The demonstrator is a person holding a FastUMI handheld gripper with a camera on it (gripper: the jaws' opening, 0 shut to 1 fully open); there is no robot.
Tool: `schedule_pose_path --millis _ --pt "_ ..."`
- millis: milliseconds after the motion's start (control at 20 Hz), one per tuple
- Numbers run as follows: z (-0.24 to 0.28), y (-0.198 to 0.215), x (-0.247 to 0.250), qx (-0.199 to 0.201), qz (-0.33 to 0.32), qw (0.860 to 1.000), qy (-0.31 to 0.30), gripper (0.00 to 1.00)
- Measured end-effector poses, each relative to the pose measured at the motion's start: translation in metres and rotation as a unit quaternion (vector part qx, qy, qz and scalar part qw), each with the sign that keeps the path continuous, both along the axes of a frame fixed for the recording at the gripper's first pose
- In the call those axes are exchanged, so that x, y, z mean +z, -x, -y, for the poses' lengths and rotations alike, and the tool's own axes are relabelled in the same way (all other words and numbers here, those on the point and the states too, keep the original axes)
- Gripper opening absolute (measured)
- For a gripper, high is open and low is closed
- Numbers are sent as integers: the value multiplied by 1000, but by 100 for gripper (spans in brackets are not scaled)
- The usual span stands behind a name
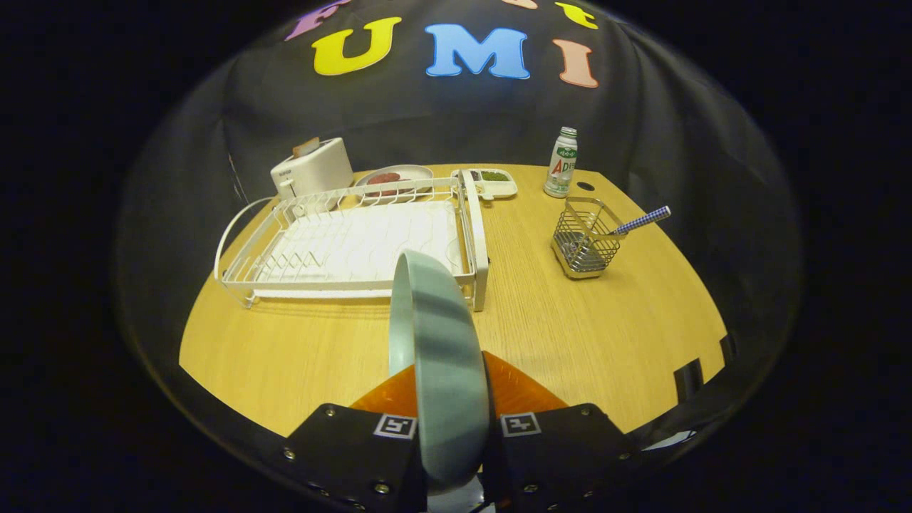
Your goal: Take the plate from the dish rack, then take the spoon from the basket and place it into the plate.
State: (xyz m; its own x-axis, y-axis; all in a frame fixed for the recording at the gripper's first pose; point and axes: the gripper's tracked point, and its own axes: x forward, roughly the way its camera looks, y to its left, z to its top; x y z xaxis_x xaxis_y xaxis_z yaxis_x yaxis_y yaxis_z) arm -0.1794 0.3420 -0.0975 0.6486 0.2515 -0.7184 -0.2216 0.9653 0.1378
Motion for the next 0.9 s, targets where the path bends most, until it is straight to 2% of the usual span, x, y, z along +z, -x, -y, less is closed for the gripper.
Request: schedule_pose_path --millis 250,450,700,900 --pt "-11 -6 -12 2 -29 997 -70 28" --pt "-34 0 -25 12 -65 988 -137 28" --pt "-65 13 -43 8 -120 969 -215 28" --pt "-87 27 -58 14 -179 945 -275 29"
